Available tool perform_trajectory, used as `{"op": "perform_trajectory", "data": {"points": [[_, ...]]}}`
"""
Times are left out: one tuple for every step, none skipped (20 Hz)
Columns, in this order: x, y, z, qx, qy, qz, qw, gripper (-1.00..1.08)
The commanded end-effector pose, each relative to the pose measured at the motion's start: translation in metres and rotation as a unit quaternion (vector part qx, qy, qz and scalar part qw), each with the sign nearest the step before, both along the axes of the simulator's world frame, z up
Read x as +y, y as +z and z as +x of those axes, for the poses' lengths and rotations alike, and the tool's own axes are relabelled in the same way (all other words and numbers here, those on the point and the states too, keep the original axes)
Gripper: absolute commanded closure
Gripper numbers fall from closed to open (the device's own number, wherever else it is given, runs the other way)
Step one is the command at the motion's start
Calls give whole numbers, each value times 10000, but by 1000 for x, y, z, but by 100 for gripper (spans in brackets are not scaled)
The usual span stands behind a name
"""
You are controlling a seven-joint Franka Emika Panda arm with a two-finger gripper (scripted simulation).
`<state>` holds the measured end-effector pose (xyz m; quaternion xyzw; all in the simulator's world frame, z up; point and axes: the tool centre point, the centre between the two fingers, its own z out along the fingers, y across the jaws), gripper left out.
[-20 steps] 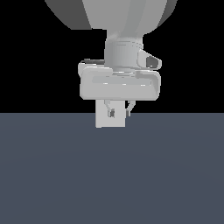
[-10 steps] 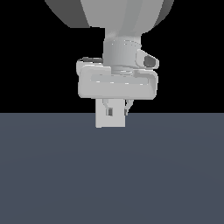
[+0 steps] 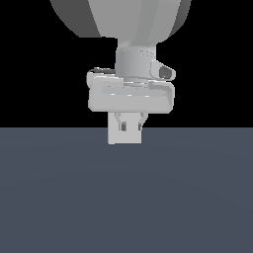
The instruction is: Plug the charger into the wall socket.
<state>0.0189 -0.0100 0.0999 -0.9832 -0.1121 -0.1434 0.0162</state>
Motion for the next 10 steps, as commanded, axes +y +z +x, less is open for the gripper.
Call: {"op": "perform_trajectory", "data": {"points": [[2,0,9,-1,2,-1,10000,108],[3,0,13,-1,2,-1,10000,108],[4,0,16,-1,2,-1,10000,108],[5,0,20,-1,2,-1,10000,108],[6,0,23,-1,2,-1,10000,108],[6,0,26,-1,2,-1,10000,108],[7,0,28,-1,2,-1,10000,108],[7,0,30,2,4,-1,10000,108],[8,0,32,2,4,-1,10000,108],[8,0,33,2,4,-1,10000,108]]}}
